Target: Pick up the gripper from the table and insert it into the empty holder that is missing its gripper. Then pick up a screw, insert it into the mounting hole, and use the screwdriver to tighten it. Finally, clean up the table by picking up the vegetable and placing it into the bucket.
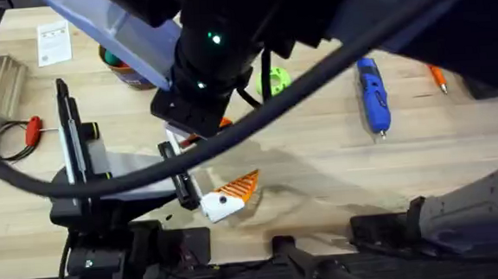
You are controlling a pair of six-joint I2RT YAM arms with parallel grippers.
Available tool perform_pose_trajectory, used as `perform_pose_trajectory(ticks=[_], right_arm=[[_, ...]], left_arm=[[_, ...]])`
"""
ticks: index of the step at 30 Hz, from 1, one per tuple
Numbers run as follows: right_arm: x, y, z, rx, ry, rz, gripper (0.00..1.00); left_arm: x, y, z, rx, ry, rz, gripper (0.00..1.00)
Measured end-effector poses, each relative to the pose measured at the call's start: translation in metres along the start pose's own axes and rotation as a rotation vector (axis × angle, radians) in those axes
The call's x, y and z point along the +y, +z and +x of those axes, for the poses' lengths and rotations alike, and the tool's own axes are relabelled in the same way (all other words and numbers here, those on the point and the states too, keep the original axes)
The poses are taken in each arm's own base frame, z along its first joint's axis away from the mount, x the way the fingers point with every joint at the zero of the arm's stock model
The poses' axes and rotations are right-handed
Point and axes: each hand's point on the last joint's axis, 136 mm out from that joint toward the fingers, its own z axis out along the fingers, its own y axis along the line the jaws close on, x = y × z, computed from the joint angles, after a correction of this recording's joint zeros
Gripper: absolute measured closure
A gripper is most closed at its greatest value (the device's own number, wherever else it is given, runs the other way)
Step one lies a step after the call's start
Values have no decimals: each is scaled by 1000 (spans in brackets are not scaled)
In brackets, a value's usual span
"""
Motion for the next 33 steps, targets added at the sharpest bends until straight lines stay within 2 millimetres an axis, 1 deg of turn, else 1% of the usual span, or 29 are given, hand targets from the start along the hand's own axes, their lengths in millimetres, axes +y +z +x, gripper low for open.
perform_pose_trajectory(ticks=[14,27,33], right_arm=[[0,0,0,0,0,0,996],[0,4,-1,-1,15,0,996],[0,6,2,9,19,-1,996]], left_arm=[[0,0,0,0,0,0,15],[0,0,0,0,-1,0,15],[0,0,0,0,0,0,16]])
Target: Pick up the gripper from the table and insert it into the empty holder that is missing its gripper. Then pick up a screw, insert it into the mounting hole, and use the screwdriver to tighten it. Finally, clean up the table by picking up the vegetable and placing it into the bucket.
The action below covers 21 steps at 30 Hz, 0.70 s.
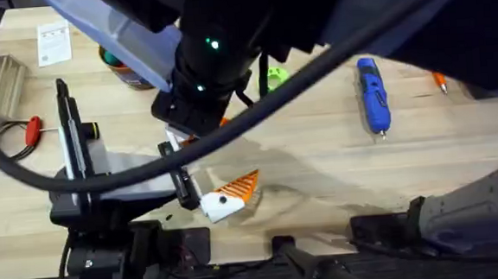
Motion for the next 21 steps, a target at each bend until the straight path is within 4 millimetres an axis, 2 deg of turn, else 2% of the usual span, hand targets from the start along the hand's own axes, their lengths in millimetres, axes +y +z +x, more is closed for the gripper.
perform_pose_trajectory(ticks=[21], right_arm=[[2,8,1,2,4,-12,996]], left_arm=[[0,0,0,0,-6,0,16]])
